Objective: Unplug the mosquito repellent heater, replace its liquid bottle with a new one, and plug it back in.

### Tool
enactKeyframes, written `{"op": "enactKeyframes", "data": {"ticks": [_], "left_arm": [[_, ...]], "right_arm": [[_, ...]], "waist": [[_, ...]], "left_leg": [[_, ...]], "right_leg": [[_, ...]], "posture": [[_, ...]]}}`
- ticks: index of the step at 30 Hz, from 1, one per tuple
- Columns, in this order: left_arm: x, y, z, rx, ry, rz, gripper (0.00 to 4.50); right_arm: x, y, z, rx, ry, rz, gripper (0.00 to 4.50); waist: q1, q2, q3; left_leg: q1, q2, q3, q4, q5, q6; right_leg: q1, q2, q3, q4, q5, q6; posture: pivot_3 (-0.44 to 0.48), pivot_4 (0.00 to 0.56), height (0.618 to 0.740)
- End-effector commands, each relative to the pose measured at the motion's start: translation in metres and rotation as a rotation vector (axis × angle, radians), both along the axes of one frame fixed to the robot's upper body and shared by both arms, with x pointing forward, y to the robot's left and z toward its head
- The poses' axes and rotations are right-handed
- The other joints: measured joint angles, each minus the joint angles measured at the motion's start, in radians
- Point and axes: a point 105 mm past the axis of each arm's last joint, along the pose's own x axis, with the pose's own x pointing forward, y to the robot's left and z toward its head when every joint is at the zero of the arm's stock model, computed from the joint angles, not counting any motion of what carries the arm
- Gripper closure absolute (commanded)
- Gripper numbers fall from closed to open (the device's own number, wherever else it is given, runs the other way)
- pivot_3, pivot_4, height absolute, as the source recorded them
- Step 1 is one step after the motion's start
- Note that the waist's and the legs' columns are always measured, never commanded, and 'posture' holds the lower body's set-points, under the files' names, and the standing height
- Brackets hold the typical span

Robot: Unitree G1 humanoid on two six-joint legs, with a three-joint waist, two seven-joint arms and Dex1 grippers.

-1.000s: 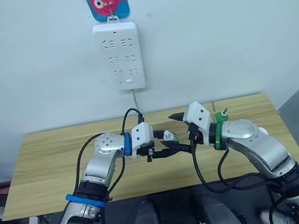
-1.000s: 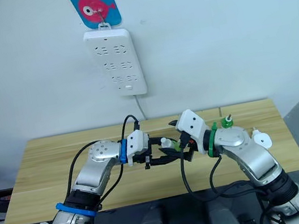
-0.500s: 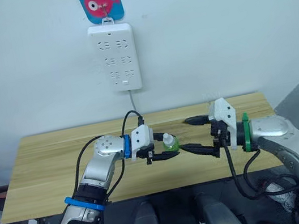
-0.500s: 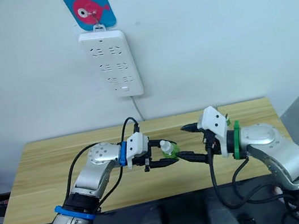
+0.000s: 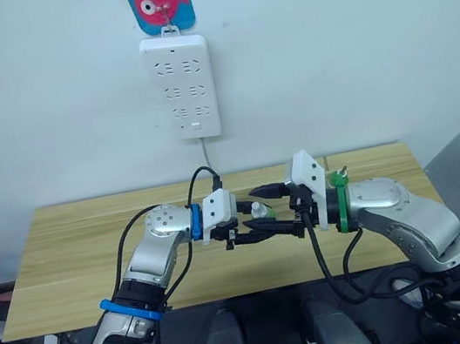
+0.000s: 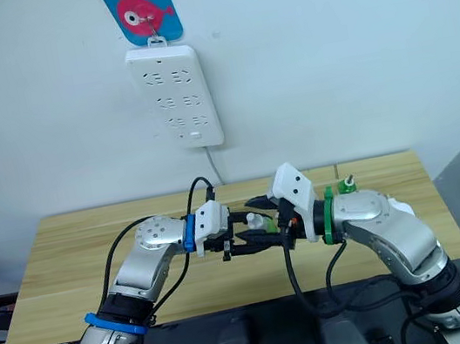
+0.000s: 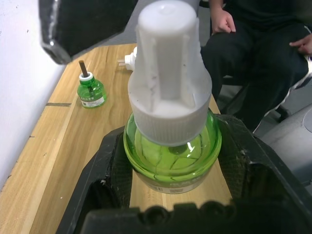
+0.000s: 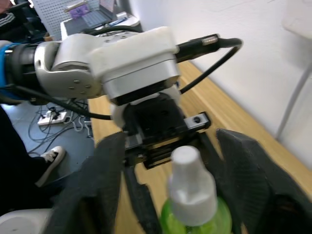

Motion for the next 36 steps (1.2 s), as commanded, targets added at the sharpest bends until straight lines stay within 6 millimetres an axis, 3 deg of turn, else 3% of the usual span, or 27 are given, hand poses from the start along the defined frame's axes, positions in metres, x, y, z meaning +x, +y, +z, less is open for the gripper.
{"op": "enactKeyframes", "data": {"ticks": [1, 5, 9, 16, 19, 22, 25, 28, 32, 36], "left_arm": [[-0.004, -0.004, 0.004, -0.009, -0.024, -0.020, 2.21], [-0.005, -0.004, 0.003, -0.007, -0.018, -0.020, 2.21], [-0.005, -0.003, 0.001, -0.002, -0.016, -0.017, 2.21], [0.004, 0.020, -0.015, 0.035, 0.014, 0.077, 2.21], [0.005, 0.028, -0.022, 0.048, 0.020, 0.109, 2.21], [0.009, 0.040, -0.028, 0.070, 0.006, 0.155, 2.21], [0.017, 0.045, -0.017, 0.042, -0.013, 0.212, 2.21], [0.020, 0.045, -0.008, 0.023, -0.023, 0.229, 2.21], [0.014, 0.043, -0.004, 0.029, -0.037, 0.198, 2.21], [0.013, 0.045, -0.001, 0.042, -0.042, 0.190, 2.21]], "right_arm": [[-0.001, 0.002, 0.010, 0.012, -0.060, 0.027, 2.96], [-0.001, 0.002, 0.011, 0.014, -0.064, 0.038, 4.34], [-0.006, 0.003, 0.015, 0.019, -0.069, 0.066, 4.35], [-0.010, 0.005, 0.090, 0.248, -0.136, 0.023, 4.35], [-0.005, 0.002, 0.102, 0.288, -0.141, -0.037, 4.35], [0.014, -0.011, 0.087, 0.277, -0.152, -0.188, 4.35], [0.048, -0.041, 0.018, 0.192, -0.111, -0.441, 4.35], [0.067, -0.057, -0.024, 0.137, -0.122, -0.572, 4.35], [0.092, -0.075, -0.055, 0.154, -0.144, -0.748, 4.35], [0.103, -0.077, -0.076, 0.152, -0.150, -0.805, 4.35]], "waist": [[0.000, 0.000, 0.000], [0.000, 0.000, 0.000], [0.000, 0.000, 0.000], [-0.002, 0.000, 0.000], [0.000, 0.000, 0.000], [0.004, 0.000, 0.000], [0.009, -0.001, -0.001], [0.006, -0.001, 0.000], [-0.002, -0.001, 0.000], [0.001, -0.001, 0.000]], "left_leg": [[0.000, 0.000, 0.000, 0.000, 0.000, 0.000], [0.000, 0.000, 0.000, 0.000, 0.000, 0.000], [0.000, 0.000, 0.000, 0.000, 0.000, 0.000], [0.000, 0.001, 0.000, 0.000, 0.000, 0.000], [0.000, 0.001, -0.001, -0.001, 0.000, 0.000], [0.000, 0.001, -0.001, -0.002, 0.000, 0.000], [-0.001, 0.000, -0.001, -0.003, 0.000, 0.000], [-0.001, -0.001, 0.002, -0.003, 0.000, 0.000], [-0.001, 0.000, 0.003, -0.003, 0.000, 0.000], [0.001, 0.001, 0.002, -0.006, 0.000, 0.000]], "right_leg": [[0.000, 0.000, 0.000, 0.000, 0.000, 0.000], [0.000, 0.000, 0.000, 0.000, 0.000, 0.000], [0.000, 0.000, 0.000, 0.000, 0.000, 0.000], [-0.001, 0.000, 0.000, 0.002, 0.000, 0.000], [-0.001, 0.001, -0.001, 0.002, 0.000, -0.001], [-0.001, 0.000, -0.001, 0.000, 0.000, -0.001], [0.000, -0.001, -0.002, -0.004, 0.000, -0.001], [0.000, -0.002, 0.000, -0.006, 0.000, 0.001], [-0.001, -0.001, 0.002, -0.006, 0.002, 0.002], [-0.001, 0.000, 0.001, -0.005, 0.001, 0.001]], "posture": [[0.171, 0.224, 0.740], [0.171, 0.226, 0.740], [0.170, 0.226, 0.740], [0.174, 0.233, 0.740], [0.175, 0.234, 0.740], [0.179, 0.236, 0.740], [0.179, 0.236, 0.740], [0.209, 0.245, 0.740], [0.229, 0.250, 0.740], [0.240, 0.254, 0.740]]}}
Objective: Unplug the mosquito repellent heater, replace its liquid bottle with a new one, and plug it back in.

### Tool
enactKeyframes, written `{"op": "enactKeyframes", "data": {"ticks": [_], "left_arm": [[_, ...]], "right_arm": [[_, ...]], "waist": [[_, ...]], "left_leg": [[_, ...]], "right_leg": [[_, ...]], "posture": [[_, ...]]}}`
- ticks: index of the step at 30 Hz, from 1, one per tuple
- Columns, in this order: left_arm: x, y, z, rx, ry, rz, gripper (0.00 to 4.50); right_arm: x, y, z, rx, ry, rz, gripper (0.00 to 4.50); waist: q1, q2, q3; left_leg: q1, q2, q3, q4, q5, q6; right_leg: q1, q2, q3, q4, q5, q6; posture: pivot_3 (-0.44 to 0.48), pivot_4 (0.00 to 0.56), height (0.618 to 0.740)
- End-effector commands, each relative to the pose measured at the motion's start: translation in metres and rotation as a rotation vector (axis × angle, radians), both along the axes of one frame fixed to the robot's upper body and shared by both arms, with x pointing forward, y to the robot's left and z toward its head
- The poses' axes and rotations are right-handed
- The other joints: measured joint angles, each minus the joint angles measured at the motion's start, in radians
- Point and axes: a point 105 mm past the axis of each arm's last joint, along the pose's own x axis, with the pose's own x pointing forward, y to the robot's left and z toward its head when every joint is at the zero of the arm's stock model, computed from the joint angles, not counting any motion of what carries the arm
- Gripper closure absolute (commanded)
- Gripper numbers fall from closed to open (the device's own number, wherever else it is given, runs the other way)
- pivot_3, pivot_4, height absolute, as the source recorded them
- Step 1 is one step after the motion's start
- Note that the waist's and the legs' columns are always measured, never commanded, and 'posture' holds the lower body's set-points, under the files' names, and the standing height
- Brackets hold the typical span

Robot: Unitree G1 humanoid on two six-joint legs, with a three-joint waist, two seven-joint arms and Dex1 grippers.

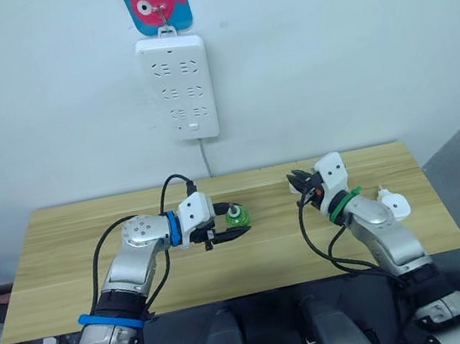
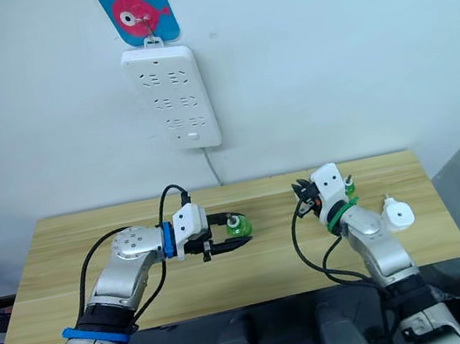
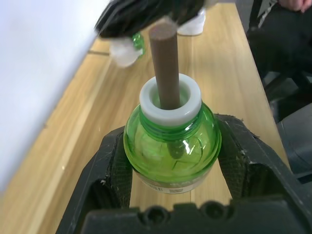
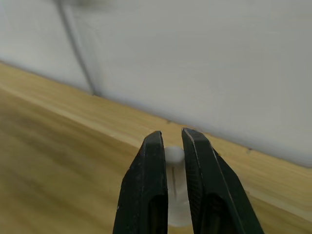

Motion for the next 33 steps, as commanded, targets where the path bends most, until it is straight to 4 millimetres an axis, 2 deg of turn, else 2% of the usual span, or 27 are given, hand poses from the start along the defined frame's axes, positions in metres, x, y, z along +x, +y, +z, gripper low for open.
{"op": "enactKeyframes", "data": {"ticks": [1, 10, 15, 19, 22, 27, 29, 32, 33], "left_arm": [[-0.001, 0.001, 0.011, -0.007, -0.032, -0.015, 2.21], [-0.005, 0.001, 0.013, -0.003, -0.023, -0.026, 2.21], [-0.005, -0.001, 0.014, -0.002, -0.020, -0.028, 2.21], [-0.003, -0.004, 0.015, -0.006, -0.021, -0.033, 2.21], [-0.004, -0.005, 0.014, -0.007, -0.019, -0.035, 2.21], [-0.005, -0.004, 0.011, -0.010, -0.008, -0.038, 2.21], [-0.005, -0.004, 0.011, -0.014, -0.006, -0.044, 2.21], [-0.007, -0.006, 0.012, -0.014, -0.010, -0.080, 2.21], [-0.008, -0.008, 0.014, -0.014, -0.012, -0.106, 2.21]], "right_arm": [[0.008, -0.004, -0.002, 0.008, -0.058, -0.042, 4.35], [0.012, 0.001, -0.028, 0.060, 0.004, -0.042, 4.35], [0.010, 0.001, -0.039, 0.030, 0.019, -0.031, 4.35], [0.008, -0.001, -0.041, 0.019, 0.014, -0.028, 2.96], [0.008, -0.002, -0.034, 0.008, -0.022, -0.018, 1.90], [-0.005, 0.004, -0.003, 0.012, -0.121, 0.083, 0.02], [-0.018, 0.008, 0.009, 0.015, -0.111, 0.175, 0.02], [-0.050, 0.017, 0.029, 0.036, -0.042, 0.378, 0.02], [-0.063, 0.021, 0.037, 0.030, -0.016, 0.461, 0.23]], "waist": [[0.002, 0.000, 0.000], [0.008, 0.000, 0.000], [0.008, 0.000, 0.000], [0.008, 0.000, 0.000], [0.008, 0.000, 0.000], [0.008, 0.001, 0.000], [0.008, 0.001, 0.000], [0.008, 0.001, 0.001], [0.008, 0.001, 0.001]], "left_leg": [[0.000, 0.000, 0.000, -0.001, 0.000, 0.000], [0.000, 0.000, 0.000, -0.007, 0.000, 0.000], [0.001, 0.000, 0.000, -0.007, 0.000, 0.000], [0.001, -0.001, 0.000, -0.007, 0.000, 0.000], [0.001, 0.000, 0.000, -0.007, 0.000, 0.000], [0.000, -0.001, 0.000, -0.007, 0.000, 0.000], [0.000, 0.000, 0.000, -0.007, 0.000, 0.000], [0.000, -0.001, 0.000, -0.007, 0.000, 0.000], [0.000, -0.001, -0.001, -0.007, 0.000, 0.000]], "right_leg": [[0.000, 0.000, 0.000, -0.001, 0.000, 0.000], [-0.001, -0.001, 0.000, -0.003, 0.000, -0.001], [-0.001, 0.000, 0.000, -0.003, -0.001, -0.002], [-0.001, -0.001, 0.000, -0.003, -0.001, -0.001], [-0.001, -0.001, 0.000, -0.003, -0.001, -0.001], [-0.001, -0.001, 0.000, -0.003, -0.001, -0.001], [-0.001, -0.001, 0.000, -0.003, -0.001, -0.001], [-0.001, -0.001, 0.000, -0.003, -0.001, -0.001], [0.000, -0.001, 0.000, -0.003, -0.001, -0.001]], "posture": [[0.244, 0.256, 0.740], [0.252, 0.260, 0.740], [0.253, 0.259, 0.740], [0.251, 0.257, 0.740], [0.243, 0.257, 0.740], [0.228, 0.256, 0.740], [0.228, 0.256, 0.740], [0.218, 0.255, 0.740], [0.218, 0.255, 0.740]]}}
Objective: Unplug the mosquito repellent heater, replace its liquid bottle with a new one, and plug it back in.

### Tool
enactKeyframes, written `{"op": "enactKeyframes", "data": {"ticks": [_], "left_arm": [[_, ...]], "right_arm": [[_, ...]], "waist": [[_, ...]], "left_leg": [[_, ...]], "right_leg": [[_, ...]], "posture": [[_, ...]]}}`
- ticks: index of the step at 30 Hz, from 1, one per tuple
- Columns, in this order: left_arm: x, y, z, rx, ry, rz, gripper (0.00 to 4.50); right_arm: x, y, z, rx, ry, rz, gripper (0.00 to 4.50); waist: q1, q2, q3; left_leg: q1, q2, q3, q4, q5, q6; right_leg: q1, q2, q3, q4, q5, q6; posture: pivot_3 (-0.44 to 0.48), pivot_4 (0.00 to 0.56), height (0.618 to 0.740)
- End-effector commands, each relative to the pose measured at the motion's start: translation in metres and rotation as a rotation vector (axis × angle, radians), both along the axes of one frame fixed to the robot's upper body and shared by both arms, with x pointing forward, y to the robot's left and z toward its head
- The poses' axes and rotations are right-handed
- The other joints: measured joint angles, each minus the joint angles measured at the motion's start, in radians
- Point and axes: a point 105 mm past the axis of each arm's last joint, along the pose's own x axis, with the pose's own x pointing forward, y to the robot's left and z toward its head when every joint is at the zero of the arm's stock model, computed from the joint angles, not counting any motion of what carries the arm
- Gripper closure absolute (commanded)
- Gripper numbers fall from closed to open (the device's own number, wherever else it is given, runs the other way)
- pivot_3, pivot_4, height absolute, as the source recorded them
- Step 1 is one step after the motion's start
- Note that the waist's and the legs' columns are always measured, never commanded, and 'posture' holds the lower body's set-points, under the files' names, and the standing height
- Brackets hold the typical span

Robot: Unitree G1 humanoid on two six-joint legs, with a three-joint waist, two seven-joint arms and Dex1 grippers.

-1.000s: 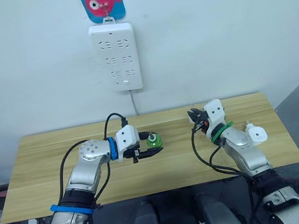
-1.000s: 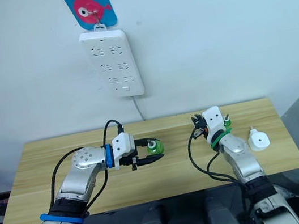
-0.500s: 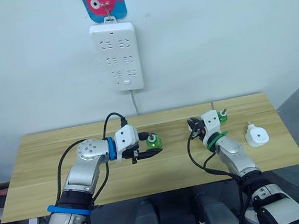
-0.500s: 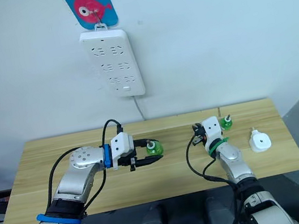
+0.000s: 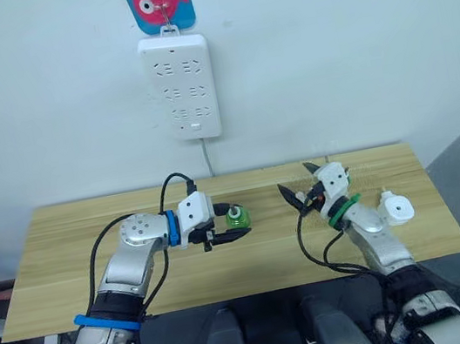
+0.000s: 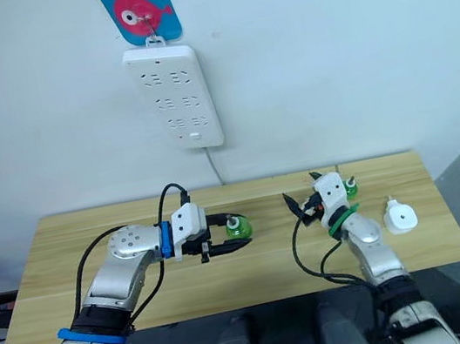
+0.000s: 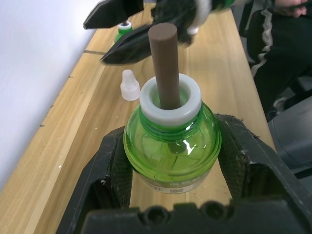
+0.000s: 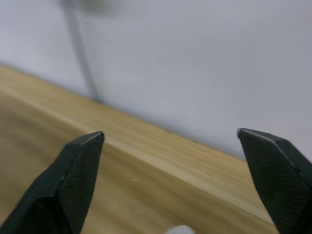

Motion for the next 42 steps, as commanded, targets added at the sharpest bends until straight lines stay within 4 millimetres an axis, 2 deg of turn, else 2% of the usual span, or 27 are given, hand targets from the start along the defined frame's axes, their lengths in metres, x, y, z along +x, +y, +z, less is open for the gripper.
{"op": "enactKeyframes", "data": {"ticks": [1, 4, 5, 11, 15, 35, 38, 40, 41, 42], "left_arm": [[-0.004, -0.009, 0.012, -0.020, -0.035, -0.095, 2.21], [-0.005, -0.013, 0.013, -0.009, -0.038, -0.155, 2.21], [-0.005, -0.014, 0.013, -0.005, -0.041, -0.172, 2.21], [0.000, -0.024, 0.018, -0.003, -0.058, -0.237, 2.21], [0.003, -0.031, 0.022, -0.012, -0.068, -0.260, 2.21], [0.001, -0.038, 0.024, -0.033, -0.069, -0.284, 2.21], [0.001, -0.039, 0.025, -0.035, -0.068, -0.284, 2.21], [0.001, -0.039, 0.025, -0.036, -0.069, -0.282, 2.21], [0.001, -0.040, 0.025, -0.036, -0.069, -0.282, 2.21], [0.001, -0.040, 0.025, -0.038, -0.068, -0.281, 2.21]], "right_arm": [[-0.042, 0.021, 0.037, 0.013, 0.049, 0.287, 0.42], [-0.065, 0.030, 0.048, -0.059, 0.100, 0.430, 1.27], [-0.068, 0.033, 0.053, -0.071, 0.102, 0.451, 1.27], [-0.066, 0.056, 0.071, -0.051, 0.084, 0.479, 1.27], [-0.061, 0.063, 0.071, -0.057, 0.063, 0.466, 2.18], [-0.055, 0.071, 0.051, -0.117, 0.080, 0.460, 2.18], [-0.052, 0.070, 0.048, -0.149, 0.057, 0.448, 2.73], [-0.051, 0.070, 0.048, -0.145, 0.047, 0.448, 3.42], [-0.051, 0.070, 0.049, -0.143, 0.043, 0.448, 3.62], [-0.052, 0.069, 0.051, -0.136, 0.037, 0.450, 3.63]], "waist": [[0.000, 0.000, 0.000], [0.000, 0.000, 0.000], [-0.001, 0.000, 0.000], [-0.006, 0.000, 0.000], [-0.005, 0.000, 0.000], [-0.006, 0.000, 0.000], [-0.006, 0.000, 0.000], [-0.006, 0.000, 0.000], [-0.006, 0.000, 0.000], [-0.006, 0.000, 0.000]], "left_leg": [[0.000, 0.000, 0.000, 0.000, 0.000, 0.000], [0.000, 0.000, 0.000, 0.001, 0.000, 0.000], [0.000, 0.000, 0.000, 0.001, 0.000, 0.000], [0.000, 0.000, 0.000, 0.001, 0.000, 0.000], [-0.001, 0.000, -0.001, 0.001, 0.000, 0.000], [-0.001, 0.000, -0.001, 0.002, 0.000, 0.000], [-0.001, 0.000, -0.001, 0.002, 0.000, 0.000], [-0.001, 0.000, -0.001, 0.002, 0.000, 0.000], [-0.001, 0.000, -0.001, 0.002, 0.000, 0.000], [-0.001, 0.000, -0.001, 0.002, 0.000, 0.000]], "right_leg": [[0.000, 0.000, 0.000, 0.000, 0.000, 0.000], [0.001, 0.000, 0.000, 0.000, 0.000, 0.000], [0.001, 0.000, 0.000, 0.000, 0.000, 0.000], [0.001, 0.001, 0.000, 0.000, 0.000, 0.000], [0.000, 0.000, -0.001, 0.000, 0.000, 0.000], [0.000, 0.000, -0.001, 0.001, 0.000, 0.000], [0.000, 0.000, -0.001, 0.001, 0.000, 0.000], [0.000, 0.000, -0.001, 0.001, 0.000, 0.000], [0.000, 0.000, -0.001, 0.001, 0.000, 0.000], [0.000, 0.000, -0.001, 0.001, 0.000, 0.000]], "posture": [[0.218, 0.255, 0.740], [0.200, 0.236, 0.740], [0.200, 0.236, 0.740], [0.189, 0.224, 0.740], [0.179, 0.213, 0.740], [0.184, 0.216, 0.740], [0.183, 0.217, 0.740], [0.184, 0.219, 0.740], [0.184, 0.219, 0.740], [0.182, 0.220, 0.740]]}}
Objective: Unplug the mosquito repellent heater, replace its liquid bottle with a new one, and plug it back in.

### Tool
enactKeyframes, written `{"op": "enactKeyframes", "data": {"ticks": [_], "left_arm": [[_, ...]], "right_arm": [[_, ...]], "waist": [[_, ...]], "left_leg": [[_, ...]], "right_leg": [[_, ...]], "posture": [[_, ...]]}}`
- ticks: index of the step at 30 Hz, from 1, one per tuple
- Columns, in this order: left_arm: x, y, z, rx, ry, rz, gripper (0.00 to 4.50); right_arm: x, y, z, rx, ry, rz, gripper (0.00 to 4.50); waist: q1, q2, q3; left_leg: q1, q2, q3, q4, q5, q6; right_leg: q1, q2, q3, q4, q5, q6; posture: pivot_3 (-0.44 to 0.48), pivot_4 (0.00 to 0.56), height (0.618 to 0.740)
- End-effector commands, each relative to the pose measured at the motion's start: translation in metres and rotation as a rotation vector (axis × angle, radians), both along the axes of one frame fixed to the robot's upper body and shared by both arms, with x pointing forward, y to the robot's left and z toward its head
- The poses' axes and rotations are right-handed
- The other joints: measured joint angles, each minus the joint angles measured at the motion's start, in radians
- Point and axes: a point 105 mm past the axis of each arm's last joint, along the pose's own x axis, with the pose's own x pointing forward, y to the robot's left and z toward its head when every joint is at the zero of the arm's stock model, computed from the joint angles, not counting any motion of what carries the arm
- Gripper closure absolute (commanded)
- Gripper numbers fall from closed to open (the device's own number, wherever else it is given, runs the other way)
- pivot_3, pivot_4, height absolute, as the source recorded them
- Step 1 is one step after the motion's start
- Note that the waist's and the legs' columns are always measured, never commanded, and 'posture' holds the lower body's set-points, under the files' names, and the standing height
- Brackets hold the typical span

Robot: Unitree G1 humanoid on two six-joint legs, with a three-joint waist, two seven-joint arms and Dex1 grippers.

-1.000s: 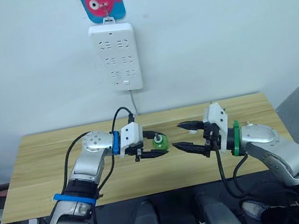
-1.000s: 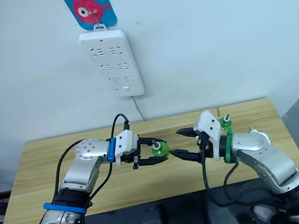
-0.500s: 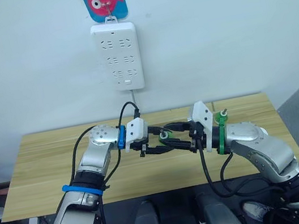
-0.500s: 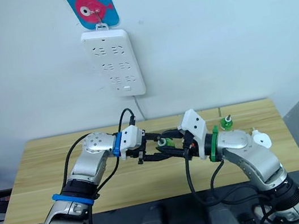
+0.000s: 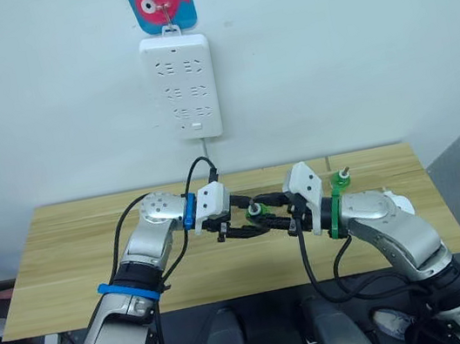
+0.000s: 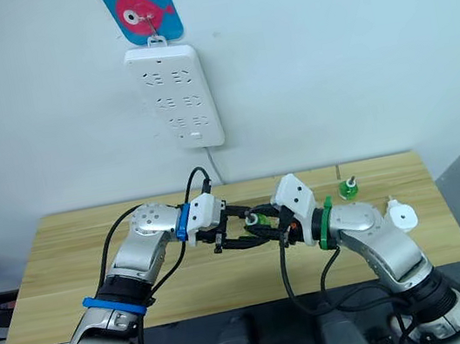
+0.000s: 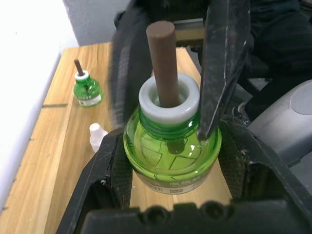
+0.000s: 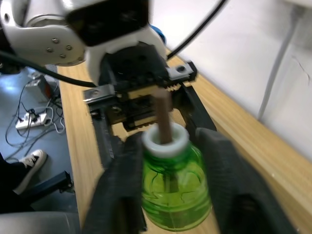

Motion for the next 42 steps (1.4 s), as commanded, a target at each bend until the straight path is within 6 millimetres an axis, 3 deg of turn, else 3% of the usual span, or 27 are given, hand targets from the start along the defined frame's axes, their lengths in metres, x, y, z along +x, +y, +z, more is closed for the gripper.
{"op": "enactKeyframes", "data": {"ticks": [1, 5, 8, 9, 14, 19, 22, 31, 42], "left_arm": [[-0.002, -0.007, 0.010, -0.031, -0.039, -0.027, 2.21], [-0.001, -0.010, 0.011, -0.060, -0.040, -0.002, 2.21], [0.003, -0.017, 0.023, -0.148, -0.024, 0.051, 2.21], [0.005, -0.019, 0.027, -0.178, -0.016, 0.075, 1.48], [0.002, -0.031, 0.046, -0.328, -0.048, 0.163, 0.04], [0.003, -0.049, 0.071, -0.504, -0.126, 0.272, 0.00], [0.001, -0.059, 0.076, -0.558, -0.173, 0.302, 0.00], [0.003, -0.081, 0.084, -0.656, -0.183, 0.366, 0.00], [0.006, -0.084, 0.086, -0.668, -0.201, 0.354, 0.00]], "right_arm": [[-0.001, 0.002, 0.010, 0.033, -0.043, 0.016, 3.63], [0.001, -0.003, 0.016, 0.088, -0.049, -0.024, 3.63], [0.010, -0.016, 0.033, 0.264, 0.045, -0.147, 3.63], [0.013, -0.024, 0.039, 0.327, 0.086, -0.195, 3.63], [0.028, -0.066, 0.056, 0.642, 0.294, -0.417, 3.63], [0.027, -0.093, 0.076, 0.982, 0.520, -0.446, 3.63], [0.026, -0.101, 0.083, 1.075, 0.603, -0.445, 3.63], [0.014, -0.094, 0.089, 1.063, 0.704, -0.401, 3.63], [0.011, -0.093, 0.090, 1.038, 0.723, -0.400, 3.63]], "waist": [[0.000, 0.000, 0.000], [0.000, 0.000, 0.000], [0.001, 0.000, 0.000], [0.001, 0.000, 0.000], [0.000, 0.000, 0.000], [0.001, 0.000, 0.000], [-0.002, 0.000, 0.000], [-0.005, 0.001, -0.001], [-0.004, 0.001, -0.001]], "left_leg": [[0.000, 0.000, 0.000, 0.000, 0.000, 0.000], [0.000, 0.000, 0.000, 0.000, 0.000, 0.000], [0.000, 0.000, 0.000, 0.000, 0.000, 0.000], [0.000, 0.000, -0.001, 0.000, 0.000, 0.000], [0.000, 0.000, -0.001, 0.001, 0.000, 0.000], [0.000, 0.000, -0.001, 0.002, 0.000, 0.000], [0.000, -0.001, 0.000, 0.002, 0.000, 0.000], [0.000, -0.001, 0.000, 0.002, 0.000, 0.000], [0.000, -0.001, 0.000, 0.002, 0.000, 0.000]], "right_leg": [[0.000, 0.000, 0.000, 0.000, 0.000, 0.000], [0.000, 0.000, 0.000, 0.000, 0.000, 0.000], [0.000, 0.000, 0.000, 0.000, 0.000, 0.000], [0.000, 0.000, 0.000, 0.000, 0.001, -0.001], [0.001, -0.001, 0.000, 0.001, 0.003, -0.004], [0.001, -0.001, 0.000, 0.001, 0.003, -0.004], [0.002, -0.001, 0.001, 0.001, 0.003, -0.003], [0.001, 0.000, 0.002, 0.001, 0.002, 0.000], [0.001, 0.000, 0.002, 0.000, 0.001, 0.001]], "posture": [[0.182, 0.220, 0.740], [0.187, 0.222, 0.740], [0.188, 0.222, 0.740], [0.179, 0.227, 0.740], [0.169, 0.225, 0.740], [0.157, 0.222, 0.740], [0.156, 0.221, 0.740], [0.157, 0.223, 0.740], [0.147, 0.222, 0.740]]}}
